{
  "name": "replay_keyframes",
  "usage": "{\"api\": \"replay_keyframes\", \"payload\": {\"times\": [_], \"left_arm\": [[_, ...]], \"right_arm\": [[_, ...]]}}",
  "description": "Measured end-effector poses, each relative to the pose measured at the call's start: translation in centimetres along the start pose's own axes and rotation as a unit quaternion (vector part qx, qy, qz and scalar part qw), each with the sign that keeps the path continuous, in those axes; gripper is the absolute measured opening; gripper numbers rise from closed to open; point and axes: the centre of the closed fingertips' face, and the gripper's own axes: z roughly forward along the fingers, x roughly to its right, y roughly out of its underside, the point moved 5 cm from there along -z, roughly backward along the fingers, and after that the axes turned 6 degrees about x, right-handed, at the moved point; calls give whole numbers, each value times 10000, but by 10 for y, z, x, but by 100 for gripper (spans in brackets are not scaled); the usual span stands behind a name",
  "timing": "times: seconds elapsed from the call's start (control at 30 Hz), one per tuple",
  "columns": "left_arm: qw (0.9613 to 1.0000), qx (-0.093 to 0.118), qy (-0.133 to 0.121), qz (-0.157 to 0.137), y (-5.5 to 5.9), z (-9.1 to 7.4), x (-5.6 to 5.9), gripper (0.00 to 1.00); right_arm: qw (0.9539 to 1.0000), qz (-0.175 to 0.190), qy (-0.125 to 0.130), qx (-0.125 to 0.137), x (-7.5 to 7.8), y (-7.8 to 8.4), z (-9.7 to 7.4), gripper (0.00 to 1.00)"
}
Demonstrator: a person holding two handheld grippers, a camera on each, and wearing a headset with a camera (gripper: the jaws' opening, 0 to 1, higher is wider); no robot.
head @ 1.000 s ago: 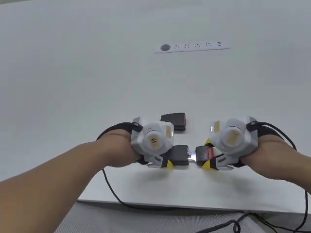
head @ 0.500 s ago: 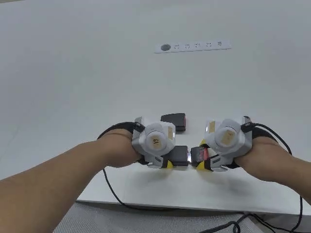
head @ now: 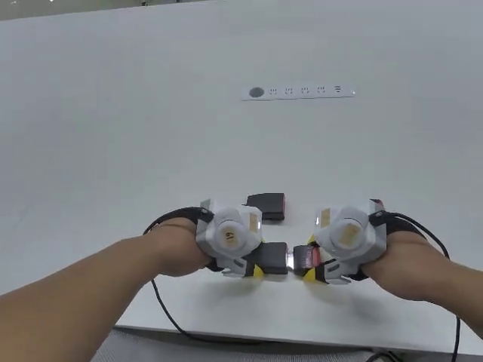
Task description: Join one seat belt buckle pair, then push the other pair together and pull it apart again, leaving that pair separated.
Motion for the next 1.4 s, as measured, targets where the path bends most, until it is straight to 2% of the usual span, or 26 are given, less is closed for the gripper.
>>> {"api": "replay_keyframes", "payload": {"times": [0.13, 0.3, 1.1, 1.4], "left_arm": [[10000, 29, 4, -4, 0, 0, 0, 31], [10000, -30, 71, 28, -1, 0, 0, 31], [10000, 47, 41, 19, 0, 0, 0, 32], [9999, -23, 88, 44, -1, 1, 0, 33]], "right_arm": [[10000, 6, -23, 23, 1, 1, 0, 33], [10000, 13, -34, 27, 1, 1, 0, 33], [9998, 115, -71, 158, 2, 2, 1, 33], [10000, 84, -37, 30, 2, 1, 2, 35]]}}
